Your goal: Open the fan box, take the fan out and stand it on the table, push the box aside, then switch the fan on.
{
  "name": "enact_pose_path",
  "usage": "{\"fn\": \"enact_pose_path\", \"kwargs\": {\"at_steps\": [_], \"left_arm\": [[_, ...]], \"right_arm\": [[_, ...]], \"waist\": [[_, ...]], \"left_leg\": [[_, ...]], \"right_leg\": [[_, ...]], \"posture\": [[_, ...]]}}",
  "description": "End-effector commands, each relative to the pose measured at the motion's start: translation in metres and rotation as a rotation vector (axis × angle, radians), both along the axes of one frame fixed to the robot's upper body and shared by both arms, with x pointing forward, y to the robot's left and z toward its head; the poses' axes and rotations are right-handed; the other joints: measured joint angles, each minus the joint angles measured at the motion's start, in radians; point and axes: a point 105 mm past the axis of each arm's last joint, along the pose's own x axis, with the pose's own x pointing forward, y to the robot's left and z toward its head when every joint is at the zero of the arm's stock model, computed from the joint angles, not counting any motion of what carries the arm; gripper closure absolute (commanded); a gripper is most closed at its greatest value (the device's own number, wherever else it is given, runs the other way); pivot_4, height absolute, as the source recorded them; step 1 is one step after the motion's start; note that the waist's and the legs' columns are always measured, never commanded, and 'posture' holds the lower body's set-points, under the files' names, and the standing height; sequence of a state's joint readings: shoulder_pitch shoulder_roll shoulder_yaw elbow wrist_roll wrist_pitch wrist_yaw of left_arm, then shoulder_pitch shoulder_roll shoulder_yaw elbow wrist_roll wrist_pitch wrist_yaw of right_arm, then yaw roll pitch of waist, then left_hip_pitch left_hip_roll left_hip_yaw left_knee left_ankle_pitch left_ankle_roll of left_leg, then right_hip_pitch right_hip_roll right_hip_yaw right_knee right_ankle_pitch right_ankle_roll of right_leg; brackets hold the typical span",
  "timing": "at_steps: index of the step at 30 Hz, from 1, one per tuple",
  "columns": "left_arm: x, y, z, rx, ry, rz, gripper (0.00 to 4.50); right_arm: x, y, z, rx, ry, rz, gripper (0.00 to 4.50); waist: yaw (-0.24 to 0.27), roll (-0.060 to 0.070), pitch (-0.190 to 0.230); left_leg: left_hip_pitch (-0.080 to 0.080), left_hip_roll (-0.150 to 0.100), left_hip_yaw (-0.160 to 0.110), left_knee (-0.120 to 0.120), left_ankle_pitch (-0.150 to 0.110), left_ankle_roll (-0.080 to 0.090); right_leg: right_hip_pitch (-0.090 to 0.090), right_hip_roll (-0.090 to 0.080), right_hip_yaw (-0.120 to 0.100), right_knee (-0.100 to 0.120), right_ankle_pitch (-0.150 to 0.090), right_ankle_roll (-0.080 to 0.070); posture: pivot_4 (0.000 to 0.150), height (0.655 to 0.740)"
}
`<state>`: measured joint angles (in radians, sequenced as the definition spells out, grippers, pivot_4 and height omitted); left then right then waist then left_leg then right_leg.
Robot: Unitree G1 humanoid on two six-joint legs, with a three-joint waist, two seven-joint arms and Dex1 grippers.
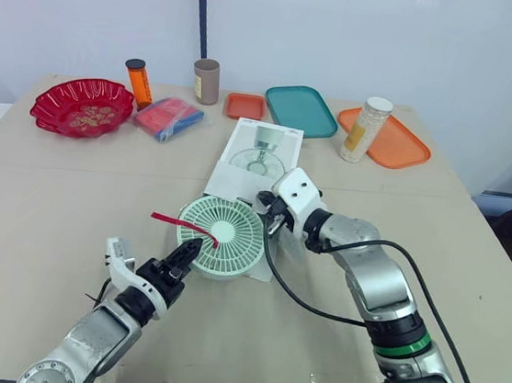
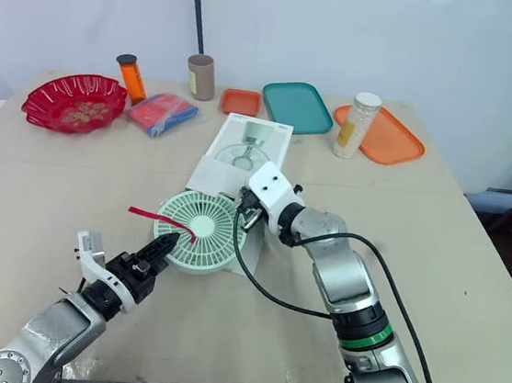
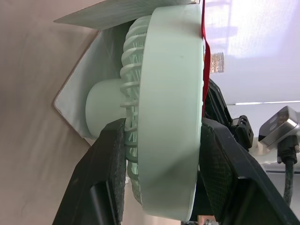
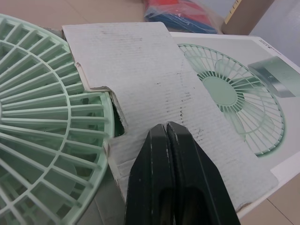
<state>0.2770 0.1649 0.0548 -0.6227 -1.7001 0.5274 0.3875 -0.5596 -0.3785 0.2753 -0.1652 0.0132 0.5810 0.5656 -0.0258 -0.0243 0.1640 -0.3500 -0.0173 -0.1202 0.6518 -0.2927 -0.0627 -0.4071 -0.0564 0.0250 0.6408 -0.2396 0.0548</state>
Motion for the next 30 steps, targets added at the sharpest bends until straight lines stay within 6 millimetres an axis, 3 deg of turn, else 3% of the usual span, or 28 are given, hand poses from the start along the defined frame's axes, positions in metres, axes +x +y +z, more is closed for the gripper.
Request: {"fn": "enact_pose_path", "kwargs": {"at_steps": [1, 13, 17, 30], "left_arm": [[-0.006, 0.006, -0.004, 0.010, 0.046, 0.038, 2.80], [-0.034, 0.017, -0.001, 0.000, 0.051, 0.051, 2.80], [-0.044, 0.016, -0.011, 0.043, 0.072, 0.023, 2.80], [-0.057, 0.015, -0.015, 0.038, 0.086, 0.036, 2.80]], "right_arm": [[0.002, -0.006, -0.020, -0.042, 0.068, -0.027, 4.50], [0.000, -0.006, -0.020, -0.040, 0.072, -0.023, 4.50], [0.000, -0.006, -0.020, -0.040, 0.072, -0.020, 4.50], [-0.002, -0.007, -0.020, -0.040, 0.074, -0.016, 4.50]], "waist": [[0.000, 0.000, 0.000], [0.000, 0.000, 0.000], [0.000, 0.001, 0.000], [0.000, 0.001, 0.000]], "left_leg": [[0.000, 0.000, 0.000, 0.000, 0.000, 0.000], [0.000, 0.000, 0.000, 0.000, 0.000, 0.000], [0.000, 0.000, 0.000, 0.000, -0.001, 0.001], [0.000, 0.001, 0.001, 0.000, -0.003, 0.001]], "right_leg": [[0.000, 0.000, 0.000, 0.000, 0.000, 0.000], [0.000, 0.000, 0.000, 0.000, -0.003, -0.005], [0.000, 0.000, 0.000, 0.000, -0.004, -0.005], [0.000, 0.000, 0.000, 0.000, -0.005, -0.006]], "posture": [[0.150, 0.7400], [0.150, 0.7400], [0.150, 0.7400], [0.150, 0.7400]]}}
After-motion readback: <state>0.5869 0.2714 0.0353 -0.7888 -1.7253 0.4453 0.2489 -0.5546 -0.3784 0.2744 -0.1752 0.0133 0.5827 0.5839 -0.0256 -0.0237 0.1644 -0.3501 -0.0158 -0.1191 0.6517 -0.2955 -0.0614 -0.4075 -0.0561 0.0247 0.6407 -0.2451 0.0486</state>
